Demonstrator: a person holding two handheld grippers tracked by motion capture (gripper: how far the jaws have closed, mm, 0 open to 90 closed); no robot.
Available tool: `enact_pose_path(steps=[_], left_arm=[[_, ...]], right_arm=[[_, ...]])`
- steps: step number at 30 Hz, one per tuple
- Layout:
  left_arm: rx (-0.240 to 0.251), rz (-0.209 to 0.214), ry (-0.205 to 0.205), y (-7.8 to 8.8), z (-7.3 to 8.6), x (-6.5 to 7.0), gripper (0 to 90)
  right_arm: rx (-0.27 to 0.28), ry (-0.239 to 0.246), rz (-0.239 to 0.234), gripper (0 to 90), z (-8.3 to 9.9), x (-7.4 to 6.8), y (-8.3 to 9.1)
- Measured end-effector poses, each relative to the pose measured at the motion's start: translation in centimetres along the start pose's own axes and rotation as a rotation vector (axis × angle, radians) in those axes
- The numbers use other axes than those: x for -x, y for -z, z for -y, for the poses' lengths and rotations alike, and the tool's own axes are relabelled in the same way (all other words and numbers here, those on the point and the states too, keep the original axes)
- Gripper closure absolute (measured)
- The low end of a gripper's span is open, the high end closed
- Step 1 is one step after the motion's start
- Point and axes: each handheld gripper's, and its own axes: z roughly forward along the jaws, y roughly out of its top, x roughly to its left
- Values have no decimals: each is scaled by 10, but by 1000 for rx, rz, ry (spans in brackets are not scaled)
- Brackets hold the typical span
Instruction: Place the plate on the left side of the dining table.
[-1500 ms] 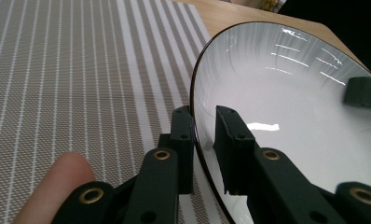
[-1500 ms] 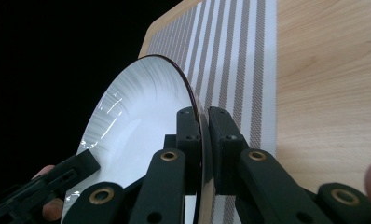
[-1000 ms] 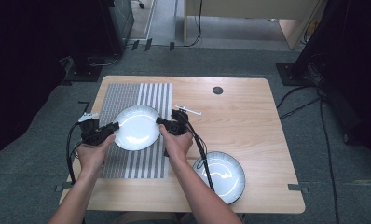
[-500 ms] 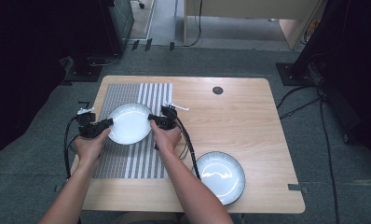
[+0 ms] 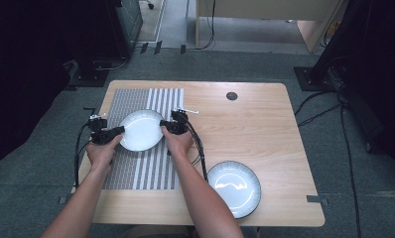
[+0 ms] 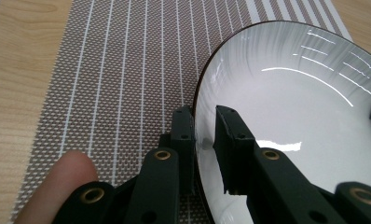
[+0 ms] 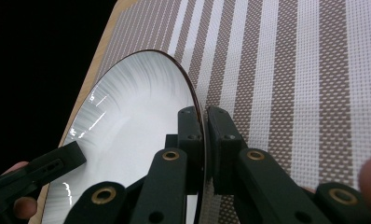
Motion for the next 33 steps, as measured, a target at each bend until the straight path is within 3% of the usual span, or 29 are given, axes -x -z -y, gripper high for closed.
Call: enact_pose_path(steps=[8, 20, 23, 25, 28, 30, 33], left_arm=[[-17, -20, -33, -5, -5, 6, 782], [-32, -56, -15, -8, -11, 8, 778], [-23, -54, -31, -8, -11, 9, 778], [-27, -28, -22, -7, -11, 9, 740], [-4, -51, -40, -3, -11, 11, 692], [3, -41, -26, 0, -11, 11, 620], [10, -44, -39, 6, -11, 11, 534]], right_arm=[[-2, -33, -15, 853, -1, 10, -3], [5, -25, -1, 852, -5, 7, -7], [-6, -37, -6, 845, -4, 10, -9], [-3, -25, -14, 842, -3, 12, -10], [-3, 5, 8, 715, -2, 8, -9], [-13, 16, 29, 653, -4, 6, -7], [-11, 92, 100, 510, -7, 1, -1]])
